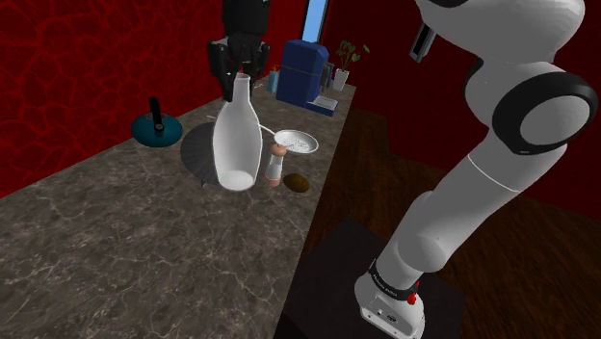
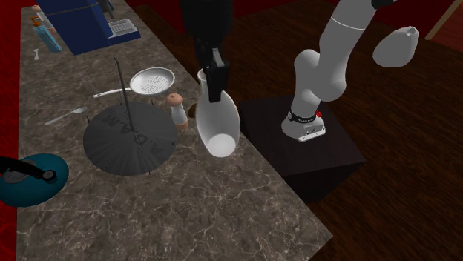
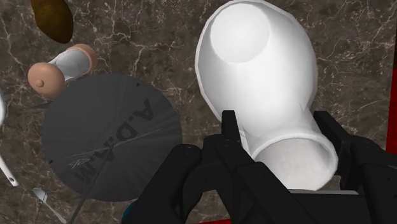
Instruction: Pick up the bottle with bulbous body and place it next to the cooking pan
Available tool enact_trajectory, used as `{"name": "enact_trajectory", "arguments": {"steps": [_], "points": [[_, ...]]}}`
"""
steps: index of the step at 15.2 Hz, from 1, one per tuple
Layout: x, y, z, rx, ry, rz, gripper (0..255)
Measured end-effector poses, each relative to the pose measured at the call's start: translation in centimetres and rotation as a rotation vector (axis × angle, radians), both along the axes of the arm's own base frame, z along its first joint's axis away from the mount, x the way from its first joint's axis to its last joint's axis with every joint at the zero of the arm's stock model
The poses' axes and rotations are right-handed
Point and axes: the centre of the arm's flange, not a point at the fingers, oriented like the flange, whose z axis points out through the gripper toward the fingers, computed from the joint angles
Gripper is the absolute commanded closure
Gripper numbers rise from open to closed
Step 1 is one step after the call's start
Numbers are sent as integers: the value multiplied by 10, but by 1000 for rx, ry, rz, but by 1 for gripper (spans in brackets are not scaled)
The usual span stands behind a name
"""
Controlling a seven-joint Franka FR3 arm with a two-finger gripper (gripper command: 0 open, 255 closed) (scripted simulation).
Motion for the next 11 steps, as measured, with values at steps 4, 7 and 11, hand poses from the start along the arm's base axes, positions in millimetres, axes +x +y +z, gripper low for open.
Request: {"name": "enact_trajectory", "arguments": {"steps": [4, 7, 11], "points": [[-1, 0, 21, 0, 0, 0, 255], [0, 0, 37, 0, 0, 0, 255], [2, -13, 45, -1, 0, -1, 255]]}}
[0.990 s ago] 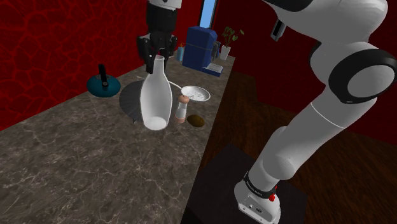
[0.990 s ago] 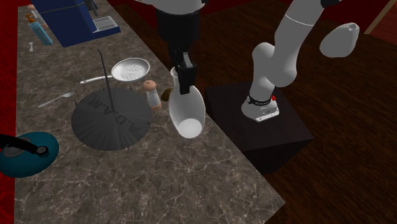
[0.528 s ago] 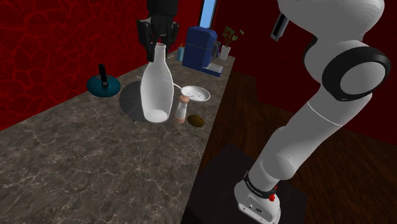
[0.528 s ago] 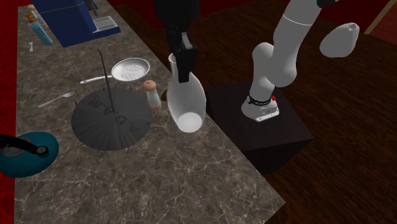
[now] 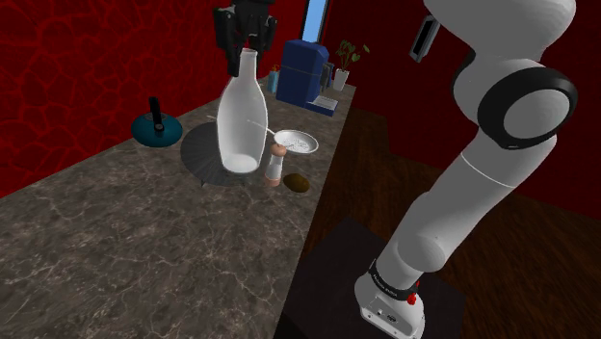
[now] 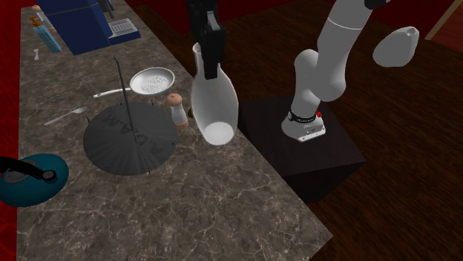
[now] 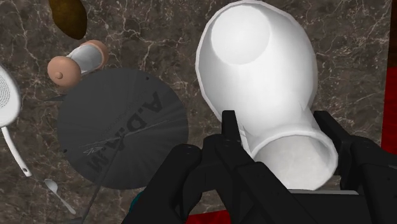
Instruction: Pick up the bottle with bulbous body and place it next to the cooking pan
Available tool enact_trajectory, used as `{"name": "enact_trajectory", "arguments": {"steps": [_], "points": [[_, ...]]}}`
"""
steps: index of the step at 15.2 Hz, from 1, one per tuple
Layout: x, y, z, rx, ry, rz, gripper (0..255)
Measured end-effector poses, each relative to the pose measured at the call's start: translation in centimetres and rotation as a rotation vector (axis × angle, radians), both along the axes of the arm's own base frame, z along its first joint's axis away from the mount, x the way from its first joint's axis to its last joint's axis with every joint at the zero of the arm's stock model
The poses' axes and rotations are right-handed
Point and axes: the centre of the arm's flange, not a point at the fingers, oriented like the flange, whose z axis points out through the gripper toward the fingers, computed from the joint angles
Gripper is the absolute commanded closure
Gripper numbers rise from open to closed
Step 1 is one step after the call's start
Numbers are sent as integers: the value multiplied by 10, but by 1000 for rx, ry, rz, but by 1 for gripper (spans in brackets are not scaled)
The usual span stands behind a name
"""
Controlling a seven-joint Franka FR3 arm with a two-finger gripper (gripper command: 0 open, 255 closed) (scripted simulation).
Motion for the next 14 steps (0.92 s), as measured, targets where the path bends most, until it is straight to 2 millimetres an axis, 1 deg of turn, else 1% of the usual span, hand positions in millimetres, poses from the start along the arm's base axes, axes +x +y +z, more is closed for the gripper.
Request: {"name": "enact_trajectory", "arguments": {"steps": [2, 4, 6, 10, 12, 14], "points": [[4, -23, -3, 0, 0, 0, 255], [8, -50, -10, 0, 0, -1, 255], [9, -72, -18, 0, 0, -1, 255], [19, -128, -34, 0, 0, -1, 255], [21, -152, -41, 1, 1, -1, 255], [27, -178, -46, 1, 1, -1, 255]]}}
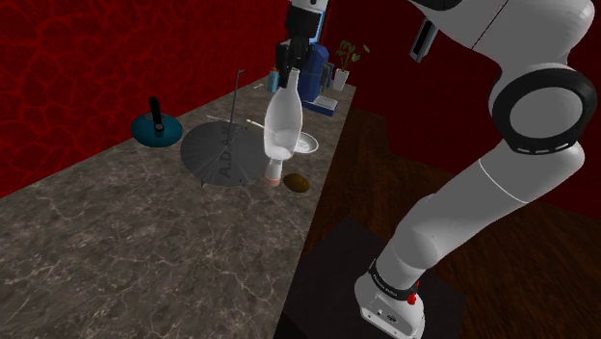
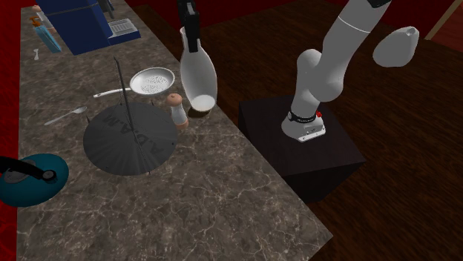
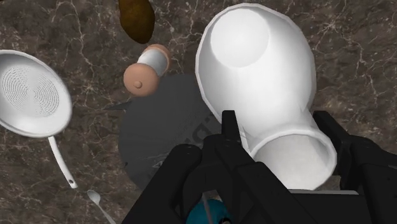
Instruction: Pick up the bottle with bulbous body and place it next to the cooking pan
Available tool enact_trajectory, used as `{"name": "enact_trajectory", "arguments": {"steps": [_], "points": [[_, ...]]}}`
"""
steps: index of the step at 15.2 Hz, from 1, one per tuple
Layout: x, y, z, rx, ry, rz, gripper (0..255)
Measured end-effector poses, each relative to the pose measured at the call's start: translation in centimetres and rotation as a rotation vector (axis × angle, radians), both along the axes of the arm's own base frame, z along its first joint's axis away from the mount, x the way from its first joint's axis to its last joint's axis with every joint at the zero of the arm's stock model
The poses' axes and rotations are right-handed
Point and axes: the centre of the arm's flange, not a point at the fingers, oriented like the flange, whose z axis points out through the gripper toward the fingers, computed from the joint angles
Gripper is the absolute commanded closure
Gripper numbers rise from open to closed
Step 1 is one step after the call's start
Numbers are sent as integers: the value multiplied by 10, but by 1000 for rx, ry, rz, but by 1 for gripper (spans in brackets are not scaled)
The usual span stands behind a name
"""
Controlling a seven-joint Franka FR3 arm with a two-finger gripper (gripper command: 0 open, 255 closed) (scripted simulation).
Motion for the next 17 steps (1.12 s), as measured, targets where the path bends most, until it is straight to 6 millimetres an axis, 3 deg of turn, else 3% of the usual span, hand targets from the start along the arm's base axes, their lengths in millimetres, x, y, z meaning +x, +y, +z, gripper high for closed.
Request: {"name": "enact_trajectory", "arguments": {"steps": [17], "points": [[30, -215, -59, 1, 0, 1, 255]]}}
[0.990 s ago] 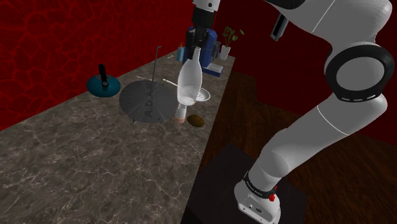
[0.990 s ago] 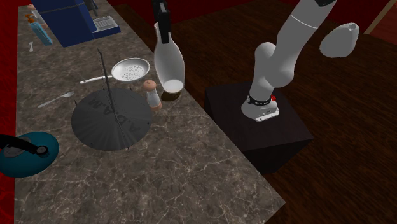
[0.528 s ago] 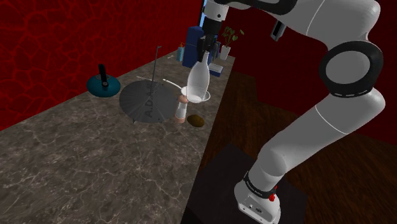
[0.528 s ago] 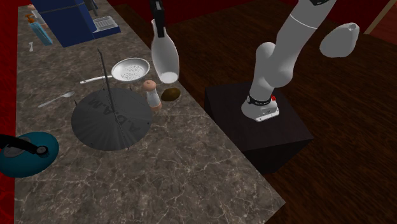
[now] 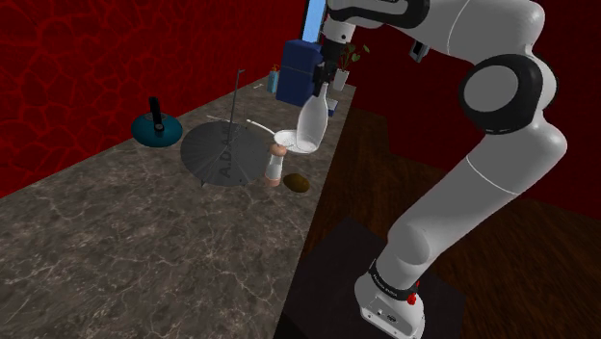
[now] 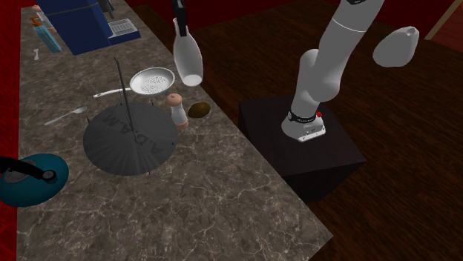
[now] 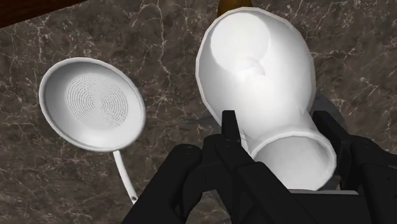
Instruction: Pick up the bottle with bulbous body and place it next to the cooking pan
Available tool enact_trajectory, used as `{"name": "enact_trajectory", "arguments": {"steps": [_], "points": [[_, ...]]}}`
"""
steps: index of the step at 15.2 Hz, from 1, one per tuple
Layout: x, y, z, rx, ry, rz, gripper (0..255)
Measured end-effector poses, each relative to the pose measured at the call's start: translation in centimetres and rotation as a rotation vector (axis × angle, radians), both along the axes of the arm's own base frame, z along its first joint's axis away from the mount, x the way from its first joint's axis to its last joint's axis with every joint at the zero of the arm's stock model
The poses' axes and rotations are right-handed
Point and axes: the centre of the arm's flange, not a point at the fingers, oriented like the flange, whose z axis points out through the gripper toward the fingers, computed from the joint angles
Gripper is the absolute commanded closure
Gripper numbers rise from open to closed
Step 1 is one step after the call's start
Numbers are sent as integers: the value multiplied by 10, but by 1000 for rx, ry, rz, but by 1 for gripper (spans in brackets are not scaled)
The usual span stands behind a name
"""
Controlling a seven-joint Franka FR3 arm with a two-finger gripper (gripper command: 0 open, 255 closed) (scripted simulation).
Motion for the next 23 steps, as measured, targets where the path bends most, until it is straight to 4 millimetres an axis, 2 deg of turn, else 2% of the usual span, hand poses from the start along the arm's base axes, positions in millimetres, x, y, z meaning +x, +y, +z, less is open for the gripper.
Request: {"name": "enact_trajectory", "arguments": {"steps": [12, 16, 23], "points": [[17, -148, -41, 0, -1, 0, 255], [31, -198, -54, 0, -1, 0, 255], [40, -286, -78, 0, 0, 0, 255]]}}
